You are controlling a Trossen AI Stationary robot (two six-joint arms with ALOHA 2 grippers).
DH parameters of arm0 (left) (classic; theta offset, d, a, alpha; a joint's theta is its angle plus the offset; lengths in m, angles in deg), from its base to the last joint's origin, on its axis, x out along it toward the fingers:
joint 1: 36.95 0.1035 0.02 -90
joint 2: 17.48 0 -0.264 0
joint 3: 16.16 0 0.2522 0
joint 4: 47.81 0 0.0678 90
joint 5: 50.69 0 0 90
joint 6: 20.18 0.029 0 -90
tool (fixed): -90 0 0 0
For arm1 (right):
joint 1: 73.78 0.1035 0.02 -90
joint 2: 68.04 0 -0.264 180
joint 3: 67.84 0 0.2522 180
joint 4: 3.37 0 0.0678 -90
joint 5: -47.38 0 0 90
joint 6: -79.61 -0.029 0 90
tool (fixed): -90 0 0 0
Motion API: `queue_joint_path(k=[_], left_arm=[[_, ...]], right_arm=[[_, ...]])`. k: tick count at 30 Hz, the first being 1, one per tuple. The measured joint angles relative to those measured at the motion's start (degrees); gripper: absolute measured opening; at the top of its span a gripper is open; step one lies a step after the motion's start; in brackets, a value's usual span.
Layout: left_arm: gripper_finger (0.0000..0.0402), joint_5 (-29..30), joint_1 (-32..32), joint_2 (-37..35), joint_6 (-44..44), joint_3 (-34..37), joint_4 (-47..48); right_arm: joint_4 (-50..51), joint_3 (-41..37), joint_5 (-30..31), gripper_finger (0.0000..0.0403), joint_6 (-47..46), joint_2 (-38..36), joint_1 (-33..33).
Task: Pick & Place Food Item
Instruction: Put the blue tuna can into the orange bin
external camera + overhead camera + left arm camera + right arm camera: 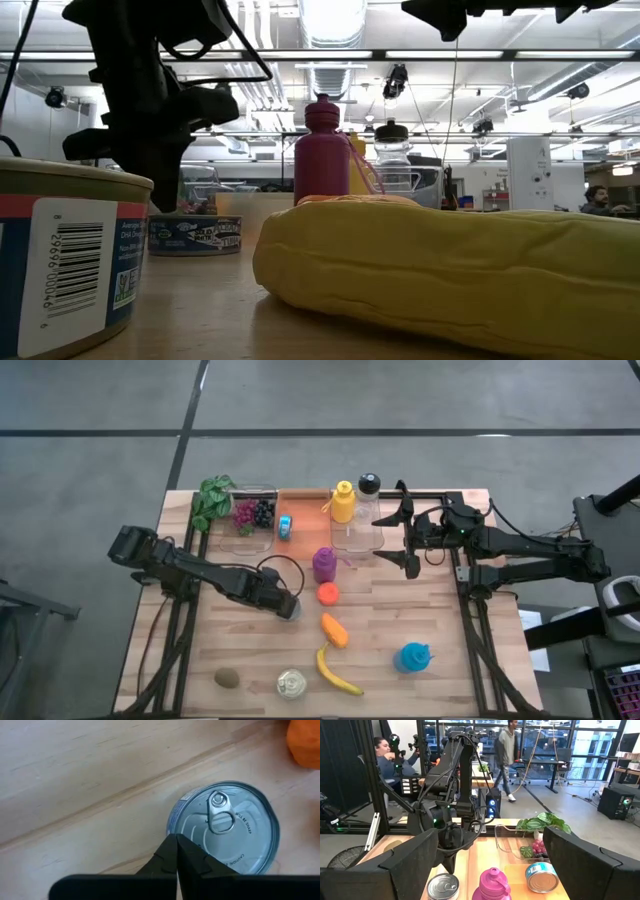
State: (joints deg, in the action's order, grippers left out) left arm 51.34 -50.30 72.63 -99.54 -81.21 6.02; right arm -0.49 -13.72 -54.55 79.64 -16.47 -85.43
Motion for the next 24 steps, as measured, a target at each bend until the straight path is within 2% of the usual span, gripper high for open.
queue_joint_path(k=[13, 24], left_arm=[[0.0, 0.2, -0.1, 0.8, 0.4, 0.6, -1.7], [0.0, -0.4, -0.1, 1.1, 0.0, 1.1, 0.5]], right_arm=[[0.0, 0.0, 0.0, 0.0359, 0.0, 0.0, 0.0], [0.0, 0.0, 0.0, 0.0359, 0.0, 0.0, 0.0]])
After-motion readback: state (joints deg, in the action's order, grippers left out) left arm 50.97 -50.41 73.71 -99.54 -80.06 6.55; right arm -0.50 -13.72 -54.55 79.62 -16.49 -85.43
